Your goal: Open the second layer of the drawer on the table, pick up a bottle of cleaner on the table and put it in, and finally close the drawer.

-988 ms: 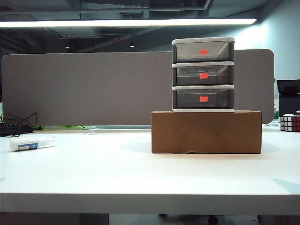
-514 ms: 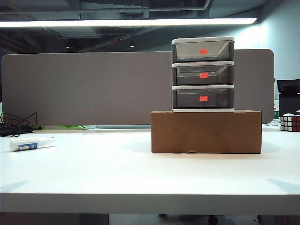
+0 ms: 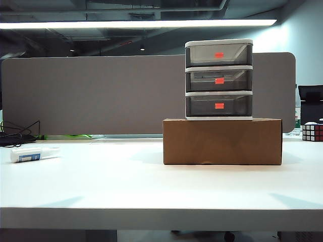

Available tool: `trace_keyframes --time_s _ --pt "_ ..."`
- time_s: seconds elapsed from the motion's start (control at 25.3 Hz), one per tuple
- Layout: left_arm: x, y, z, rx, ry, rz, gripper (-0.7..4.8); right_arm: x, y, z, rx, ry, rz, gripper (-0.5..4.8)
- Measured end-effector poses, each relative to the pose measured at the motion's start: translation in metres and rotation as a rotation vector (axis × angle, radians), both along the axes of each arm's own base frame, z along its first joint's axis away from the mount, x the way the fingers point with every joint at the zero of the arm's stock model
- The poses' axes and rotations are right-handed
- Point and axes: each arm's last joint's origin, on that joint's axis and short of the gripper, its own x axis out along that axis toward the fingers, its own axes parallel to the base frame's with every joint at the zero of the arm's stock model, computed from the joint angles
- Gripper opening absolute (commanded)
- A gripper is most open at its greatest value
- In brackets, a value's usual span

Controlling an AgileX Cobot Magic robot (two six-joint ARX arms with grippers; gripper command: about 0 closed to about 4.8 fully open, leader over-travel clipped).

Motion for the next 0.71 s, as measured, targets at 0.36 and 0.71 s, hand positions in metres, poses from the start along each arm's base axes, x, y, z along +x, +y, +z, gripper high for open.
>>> trace_keyframes --time_s 0.36,0.71 --pt "0.062 -0.073 0.027 0.152 -0.057 -0.053 -0.06 0.017 0.001 0.034 -0.033 0.095 -0.036 -0.05" --pt "0.089 -0.115 0.004 -0.015 -0.026 -0.261 -0.06 0.083 0.008 0.065 -0.199 0.24 0.093 -0.05"
